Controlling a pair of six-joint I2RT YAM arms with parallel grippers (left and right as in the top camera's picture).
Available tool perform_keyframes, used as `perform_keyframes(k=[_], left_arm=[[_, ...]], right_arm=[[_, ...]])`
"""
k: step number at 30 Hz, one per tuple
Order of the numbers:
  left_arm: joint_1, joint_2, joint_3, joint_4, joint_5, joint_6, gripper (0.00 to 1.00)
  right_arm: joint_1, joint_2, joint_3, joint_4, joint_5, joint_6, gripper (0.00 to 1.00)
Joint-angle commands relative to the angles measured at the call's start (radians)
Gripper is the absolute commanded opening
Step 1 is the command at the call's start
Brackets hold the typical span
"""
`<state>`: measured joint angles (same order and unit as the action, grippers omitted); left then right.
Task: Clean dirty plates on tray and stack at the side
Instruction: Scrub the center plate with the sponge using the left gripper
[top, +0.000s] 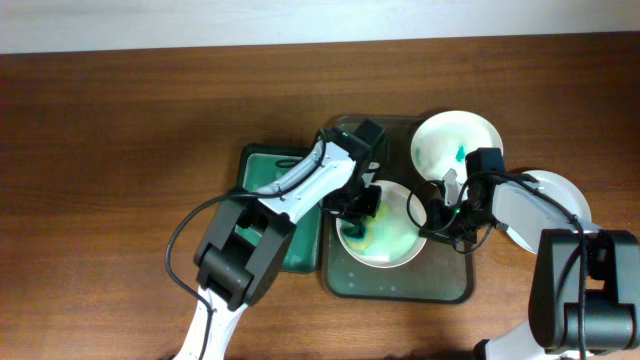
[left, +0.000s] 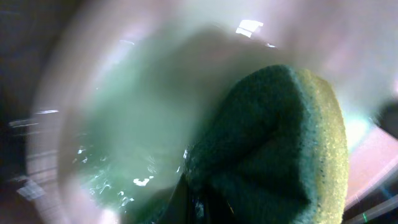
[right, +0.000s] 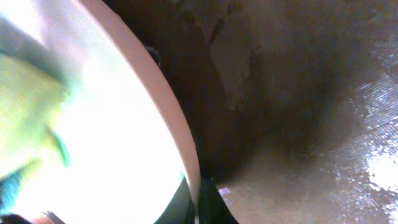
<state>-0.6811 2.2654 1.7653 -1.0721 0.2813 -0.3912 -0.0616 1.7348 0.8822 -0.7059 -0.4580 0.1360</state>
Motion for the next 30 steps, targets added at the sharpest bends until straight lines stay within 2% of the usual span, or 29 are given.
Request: perform_keyframes(k=[1,5,10,15,18,21,24,26,30], left_arm=[[0.014,-0.051,-0.008,0.031,-0.304,-0.125,0.0],[-0.037,-0.049,-0.018,0.088,-0.184,-0.104,0.0],[-0.047,-0.069,-0.011,0.075,-0.196,-0.101,0.0],[0.074,-0.317,-0.006,-0.06,-0.177,-0.064,0.0],[0.135,-0.427,-0.006,-0.139,-0.307,-0.06,0.0],[0.17,-0.439,-0.02,-0.183,-0.361,-0.06,0.0],[0.182,-0.439,-0.108,-0.147,-0.384,-0.06,0.0],[0.182,-0.438,-0.221,-0.056,-0.387,-0.061,0.0],[0.182,-0.438,-0.403,0.134,-0.379,-0.064,0.0]], right_arm=[[-0.002,0.014,-0.011,0.001,0.044,0.003,0.04],[-0.002,0.014,-0.011,0.003,0.043,0.003,0.04],[-0.002,0.014,-0.011,0.003,0.043,0.003,0.04],[-0.002,-0.067,-0.01,-0.012,0.043,-0.01,0.04],[0.016,-0.202,-0.007,-0.039,0.077,-0.011,0.04],[0.076,-0.332,0.008,-0.097,0.252,0.058,0.04],[0.18,-0.433,0.039,-0.183,0.483,0.15,0.04],[0.254,-0.476,0.071,-0.236,0.632,0.214,0.04],[0.383,-0.491,0.156,-0.321,0.847,0.221,0.04]])
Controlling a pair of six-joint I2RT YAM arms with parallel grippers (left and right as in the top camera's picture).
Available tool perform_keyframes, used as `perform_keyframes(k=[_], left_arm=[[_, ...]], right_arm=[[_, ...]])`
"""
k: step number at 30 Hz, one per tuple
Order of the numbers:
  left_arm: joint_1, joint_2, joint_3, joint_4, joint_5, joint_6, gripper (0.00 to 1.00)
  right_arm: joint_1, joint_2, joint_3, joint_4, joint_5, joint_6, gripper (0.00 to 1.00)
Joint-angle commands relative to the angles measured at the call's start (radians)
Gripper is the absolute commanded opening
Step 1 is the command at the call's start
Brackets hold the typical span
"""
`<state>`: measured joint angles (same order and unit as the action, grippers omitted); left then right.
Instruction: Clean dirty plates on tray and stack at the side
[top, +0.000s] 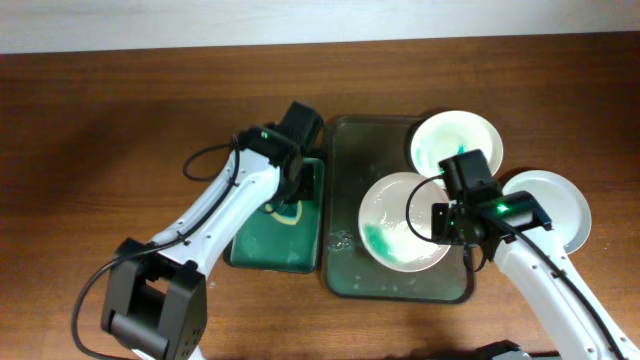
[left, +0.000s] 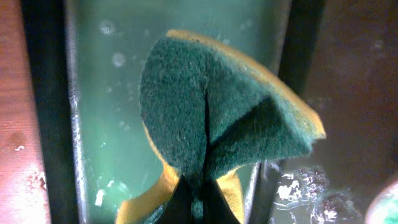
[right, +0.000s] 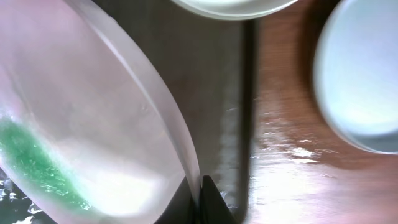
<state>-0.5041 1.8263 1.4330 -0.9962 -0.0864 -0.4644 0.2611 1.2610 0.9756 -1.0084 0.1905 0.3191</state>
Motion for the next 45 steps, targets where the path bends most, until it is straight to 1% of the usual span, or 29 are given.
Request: perform_keyframes(k=[1,2,3,4,5,6,10,11,12,13,16,18,27,45], left_arm=[[0.005,0.001,-0.084,0.074,-0.011,0.009,0.09],[0.005,0.001,-0.084,0.077,-0.011,0.009,0.2],[0.005,-0.002,-0.082,0.076,-0.011,0.009,0.36],[0.005,-0.003,-0.078,0.076,-0.007,0.009,0.45],[0.005,-0.008,-0.069,0.074,-0.004,0.009,0.49],[0.005,-0.013,-0.061,0.072,0.003,0.009,0.59],[0.011,-0.095,-0.034,0.049,0.019,0.009,0.67],[0.022,-0.135,-0.034,0.048,0.019,0.009,0.72],[0.037,-0.185,-0.034,0.043,0.019,0.009,0.82],[0.058,-0.24,-0.034,0.038,0.018,0.009,1.0],[0.109,-0.344,-0.034,0.035,0.01,0.01,0.99],[0.134,-0.382,-0.034,0.034,0.01,0.01,0.99],[0.141,-0.385,-0.034,0.034,0.011,0.01,0.99],[0.141,-0.385,-0.034,0.034,0.011,0.009,0.99]], right_arm=[[0.087,-0.017,0.077,-0.033,0.226,0.039,0.04],[0.119,-0.017,0.091,-0.047,0.261,0.039,0.04],[0.157,-0.017,0.103,-0.064,0.315,0.039,0.04],[0.2,-0.017,0.108,-0.079,0.375,0.039,0.04],[0.239,-0.017,0.108,-0.09,0.417,0.063,0.04],[0.266,-0.017,0.108,-0.101,0.436,0.088,0.04],[0.382,-0.016,0.108,-0.117,0.505,0.091,0.04],[0.42,-0.014,0.108,-0.12,0.54,0.091,0.04],[0.46,-0.013,0.108,-0.126,0.583,0.091,0.04],[0.49,-0.011,0.108,-0.126,0.62,0.09,0.04],[0.565,-0.011,0.108,-0.13,0.723,0.09,0.04],[0.595,-0.011,0.108,-0.139,0.776,0.09,0.04],[0.748,-0.011,0.108,-0.14,0.95,0.079,0.04],[0.76,-0.011,0.108,-0.144,0.993,0.079,0.04]])
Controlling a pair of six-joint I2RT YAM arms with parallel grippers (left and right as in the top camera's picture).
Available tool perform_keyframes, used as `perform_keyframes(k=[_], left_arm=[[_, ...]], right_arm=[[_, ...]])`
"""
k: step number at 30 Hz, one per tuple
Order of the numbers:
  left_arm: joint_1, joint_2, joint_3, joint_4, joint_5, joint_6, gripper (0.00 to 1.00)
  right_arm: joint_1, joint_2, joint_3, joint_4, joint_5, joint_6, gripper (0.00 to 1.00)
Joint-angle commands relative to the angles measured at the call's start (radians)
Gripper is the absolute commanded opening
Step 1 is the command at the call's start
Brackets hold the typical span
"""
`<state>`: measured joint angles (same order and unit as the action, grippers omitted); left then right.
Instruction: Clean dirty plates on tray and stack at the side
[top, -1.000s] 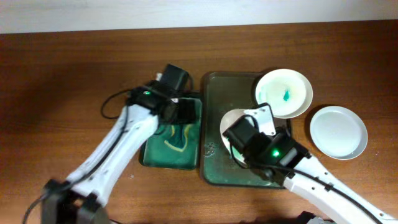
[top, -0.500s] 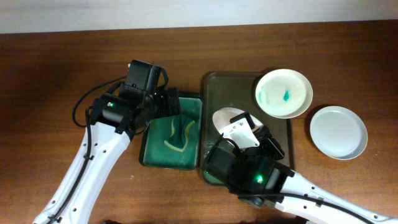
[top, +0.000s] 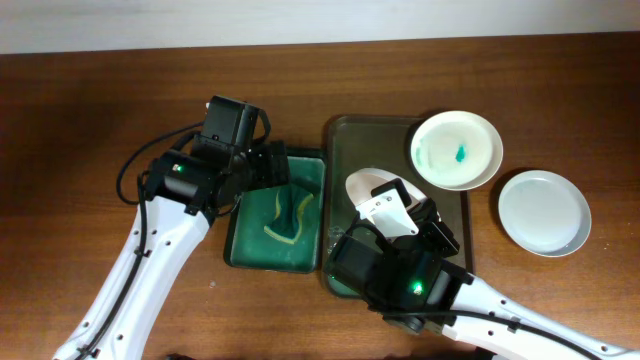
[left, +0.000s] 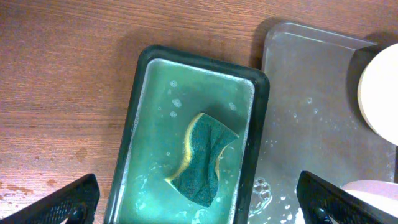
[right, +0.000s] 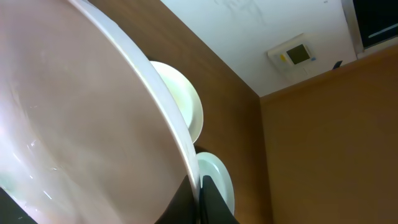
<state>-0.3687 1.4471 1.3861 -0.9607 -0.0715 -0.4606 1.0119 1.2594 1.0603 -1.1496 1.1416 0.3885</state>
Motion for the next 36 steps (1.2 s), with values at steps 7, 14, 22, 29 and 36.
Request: perform_keyframes(k=[7,14,22,29,36], left_arm=[[0.005,-0.006,0.013,-0.002,-0.004,0.005,0.99],[0.005,-0.006,0.013,-0.001,-0.004,0.005,0.99],[0.005,-0.006,0.013,-0.002,-0.004,0.005,0.99],[0.005,-0.006,0.013,-0.002,-0.004,0.005,0.99],[0.005,-0.006,0.013,-0.002,-0.004,0.005,0.99]], right_arm=[[0.009,-0.01,0.023,-0.003,0.042,0.01,0.04],[0.009,-0.01,0.023,-0.005,0.042,0.01,0.04],[-0.02,-0.005,0.023,-0.04,0.059,0.044,0.04],[-0.055,0.003,0.023,-0.051,-0.006,0.095,0.04],[-0.612,0.003,0.028,0.214,-0.541,-0.04,0.04]])
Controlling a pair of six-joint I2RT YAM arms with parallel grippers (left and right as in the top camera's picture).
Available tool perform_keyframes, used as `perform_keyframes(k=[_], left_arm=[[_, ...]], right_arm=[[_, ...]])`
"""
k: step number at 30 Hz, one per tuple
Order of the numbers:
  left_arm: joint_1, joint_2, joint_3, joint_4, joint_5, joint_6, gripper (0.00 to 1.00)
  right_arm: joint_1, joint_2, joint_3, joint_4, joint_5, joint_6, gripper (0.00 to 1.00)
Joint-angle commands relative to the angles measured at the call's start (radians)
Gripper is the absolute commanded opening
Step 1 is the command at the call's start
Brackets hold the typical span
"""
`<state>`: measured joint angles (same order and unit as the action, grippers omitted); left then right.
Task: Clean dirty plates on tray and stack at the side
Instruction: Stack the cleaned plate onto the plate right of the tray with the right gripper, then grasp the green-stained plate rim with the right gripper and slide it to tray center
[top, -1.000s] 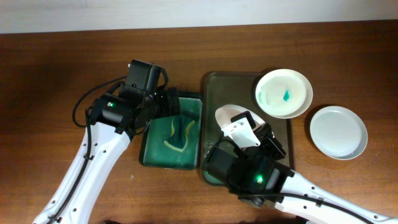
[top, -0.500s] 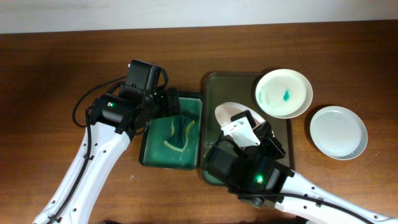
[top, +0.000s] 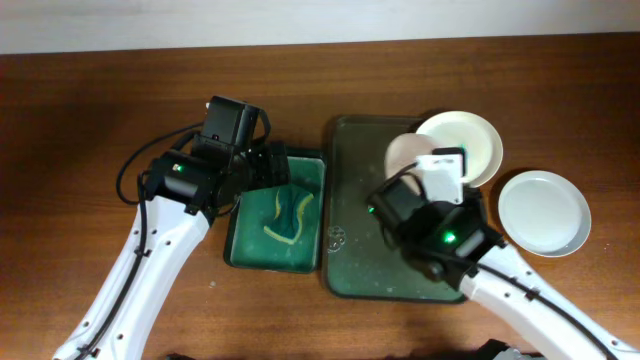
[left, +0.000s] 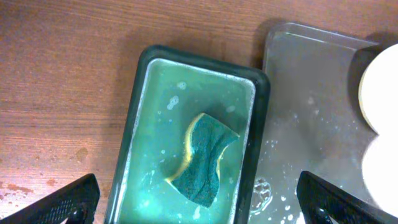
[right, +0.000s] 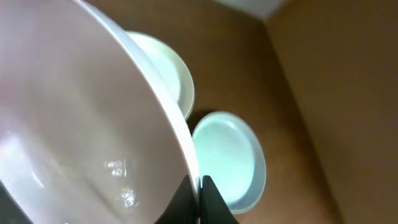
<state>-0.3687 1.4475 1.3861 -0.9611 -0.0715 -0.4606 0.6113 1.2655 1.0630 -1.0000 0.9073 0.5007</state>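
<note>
My right gripper (top: 421, 173) is shut on the rim of a white plate (top: 403, 154), which it holds tipped up above the grey tray (top: 360, 250). In the right wrist view the plate (right: 87, 118) fills the left side, with its rim pinched at the gripper (right: 199, 186). A second plate (top: 470, 140) lies at the tray's far right corner. A clean plate (top: 545, 212) rests on the table to the right of the tray. The green and yellow sponge (left: 202, 158) lies in the green tub (left: 140, 106). My left gripper (left: 199, 202) hangs open above it.
The tub of soapy green water (top: 250, 255) sits directly left of the tray. Soap bubbles and water spots (left: 264, 186) dot the tray's floor. Bare wooden table (top: 90, 130) surrounds everything, and cables trail from both arms.
My right arm has moved from the tray's near left part to its right side, and the tipped plate is now close to the second plate. The left arm and sponge have not moved.
At first my left gripper pressed the sponge into a green-smeared plate on the tray while my right gripper held its rim. Then the sponge was over the tub. Later it lay in the tub with the left gripper open above, and the right gripper held the plate tipped up.
</note>
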Motion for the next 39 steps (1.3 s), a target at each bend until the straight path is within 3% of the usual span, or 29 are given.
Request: perform_keyframes(k=[1,4,6,10,13,17,19,21,25,30,37,38,39], left_arm=[[0.005,-0.006,0.013,-0.001,-0.004,0.005,0.99],[0.005,-0.006,0.013,-0.001,-0.004,0.006,0.99],[0.005,-0.006,0.013,-0.001,-0.004,0.005,1.0],[0.005,-0.006,0.013,-0.001,-0.004,0.005,0.99],[0.005,-0.006,0.013,-0.001,-0.004,0.005,0.99],[0.005,-0.006,0.013,-0.001,-0.004,0.005,0.99],[0.005,-0.006,0.013,-0.001,-0.004,0.005,0.99],[0.005,-0.006,0.013,-0.001,-0.004,0.006,0.99],[0.005,-0.006,0.013,-0.001,-0.004,0.006,0.99],[0.005,-0.006,0.013,-0.001,-0.004,0.005,0.99],[0.005,-0.006,0.013,-0.001,-0.004,0.005,0.99],[0.005,-0.006,0.013,-0.001,-0.004,0.005,0.99],[0.005,-0.006,0.013,-0.001,-0.004,0.005,0.99]], right_arm=[[-0.34,-0.003,0.034,0.096,-0.467,-0.239,0.04],[-0.775,0.005,0.037,0.161,-0.924,-0.303,0.04],[-1.009,0.026,0.037,0.191,-1.1,-0.301,0.04],[-1.401,0.13,0.037,0.224,-1.161,-0.115,0.04],[-1.496,0.23,0.037,0.234,-1.158,-0.099,0.04],[-1.503,0.395,0.037,0.185,-1.131,-0.103,0.12],[-1.489,0.417,0.037,0.152,-1.168,-0.131,0.32],[-1.447,0.373,0.056,0.183,-1.398,-0.267,0.43],[-1.225,0.235,0.171,0.162,-1.446,-0.336,0.38],[-0.864,0.28,0.226,0.238,-0.908,-0.346,0.4],[-0.877,0.591,0.226,0.437,-0.95,-0.393,0.46],[-0.885,0.614,0.226,0.447,-1.002,-0.393,0.44],[-0.888,0.623,0.226,0.45,-1.041,-0.393,0.36]])
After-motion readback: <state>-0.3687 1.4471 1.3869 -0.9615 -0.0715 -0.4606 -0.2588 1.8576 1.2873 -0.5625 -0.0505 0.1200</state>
